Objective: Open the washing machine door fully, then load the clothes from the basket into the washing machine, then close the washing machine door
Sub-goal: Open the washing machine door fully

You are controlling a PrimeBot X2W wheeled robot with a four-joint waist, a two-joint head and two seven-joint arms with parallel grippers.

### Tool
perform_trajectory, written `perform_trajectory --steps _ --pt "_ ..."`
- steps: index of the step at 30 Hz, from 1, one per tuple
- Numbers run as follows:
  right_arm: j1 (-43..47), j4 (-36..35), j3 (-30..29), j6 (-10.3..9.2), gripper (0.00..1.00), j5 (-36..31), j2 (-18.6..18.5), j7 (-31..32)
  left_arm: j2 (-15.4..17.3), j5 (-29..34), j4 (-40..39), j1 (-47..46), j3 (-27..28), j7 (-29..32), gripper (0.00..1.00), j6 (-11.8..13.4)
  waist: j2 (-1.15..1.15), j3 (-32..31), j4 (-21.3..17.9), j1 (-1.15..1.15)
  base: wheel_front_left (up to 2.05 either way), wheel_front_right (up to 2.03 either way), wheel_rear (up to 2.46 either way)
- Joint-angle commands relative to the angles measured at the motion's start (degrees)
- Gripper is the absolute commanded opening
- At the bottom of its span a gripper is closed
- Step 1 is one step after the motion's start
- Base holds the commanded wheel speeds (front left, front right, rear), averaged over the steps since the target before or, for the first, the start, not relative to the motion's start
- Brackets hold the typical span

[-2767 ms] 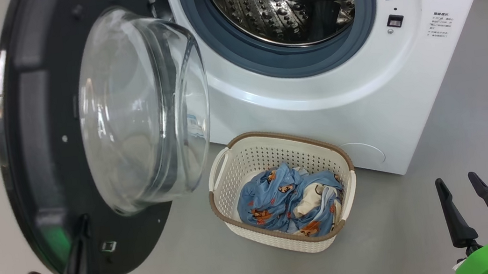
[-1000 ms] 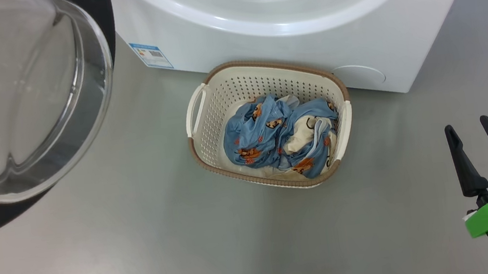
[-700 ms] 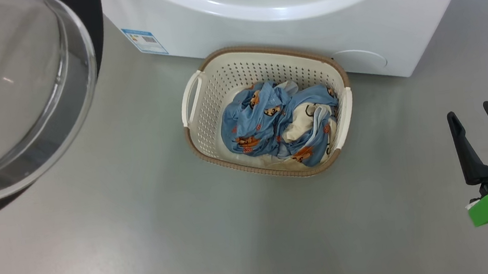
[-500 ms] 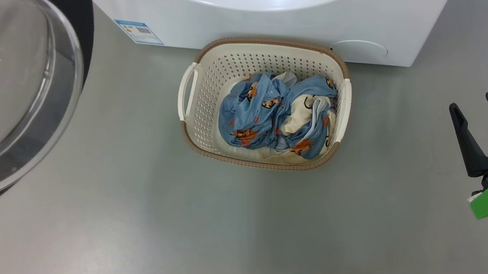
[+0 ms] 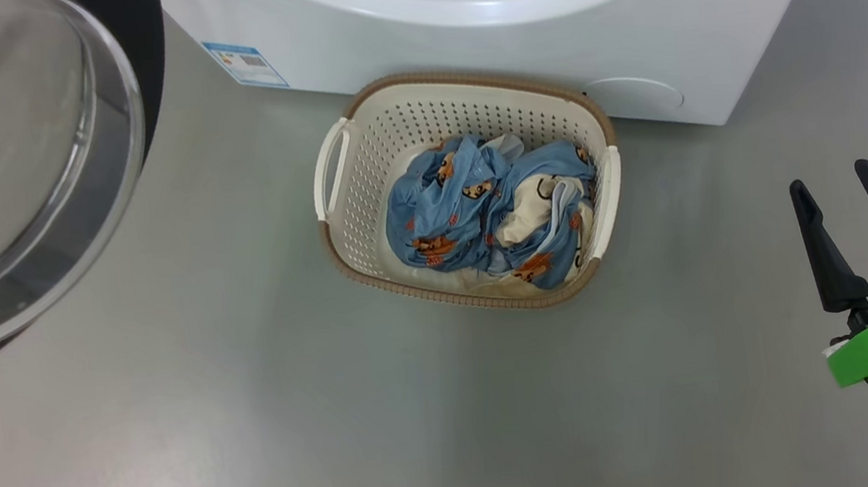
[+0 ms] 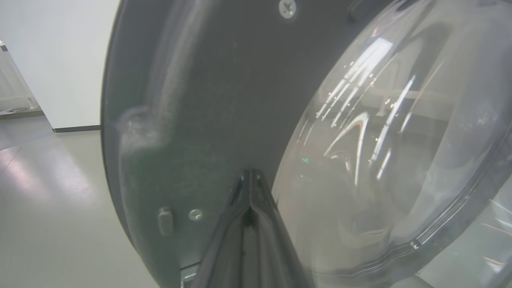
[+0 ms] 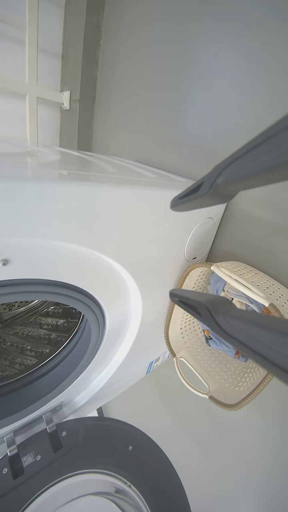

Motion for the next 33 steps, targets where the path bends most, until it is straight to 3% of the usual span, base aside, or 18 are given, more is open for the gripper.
perform_trajectory --steps 1,11,13,14,17,19,20,33 --pt "0.06 -1.24 1.22 0.32 1.0 -0.63 -0.12 -0.6 3.46 0.71 -1.46 1.48 0.85 -0.3 0.0 -0.36 0.0 -0.98 0.03 0.0 0.0 0.0 0.0" --pt "2.23 -0.6 1.05 0.32 1.0 0.03 1.23 -0.6 -0.27 0.77 -8.06 8.46 -1.8 -0.3 0.0 -2.7 0.0 -6.58 0.01 0.0 0.0 0.0 0.0" --pt "2.74 -0.56 1.02 0.32 1.0 0.18 1.53 -0.6 -0.83 0.49 -10.17 10.25 -3.19 -0.3 0.06 -2.82 0.0 -7.76 -0.17 0.0 0.0 0.0 0.0" --pt "2.97 -0.55 1.02 0.32 1.0 0.24 1.68 -0.6 -1.13 -0.15 -11.22 11.18 -4.25 -0.3 0.27 -2.84 0.0 -8.31 -0.31 0.0 0.0 0.0 0.0" --pt "3.63 -0.63 0.92 0.32 1.0 0.44 2.17 -0.6 -1.5 -2.55 -14.32 14.41 -7.36 -0.3 0.48 -2.86 0.0 -9.92 -0.93 0.0 0.0 0.0 0.0" --pt "4.07 -0.66 0.98 0.32 1.0 0.58 2.52 -0.6 -1.43 -4.3 -16.4 16.72 -9.37 -0.3 0.85 -2.87 0.0 -10.89 -1.56 0.0 0.0 0.0 0.0" --pt "4.29 -0.68 0.99 0.32 1.0 0.63 2.68 -0.6 -1.44 -5.07 -17.55 17.86 -10.57 -0.3 0.98 -2.87 0.0 -11.36 -1.89 0.0 0.0 0.0 0.0" --pt "7.14 -0.82 0.79 0.32 1.0 1.21 4.58 -0.6 -3.02 -8.84 -30.31 28.7 -23.99 -0.3 1.0 -2.88 0.0 -15.6 -8.84 0.0 0.0 0.0 0.0"
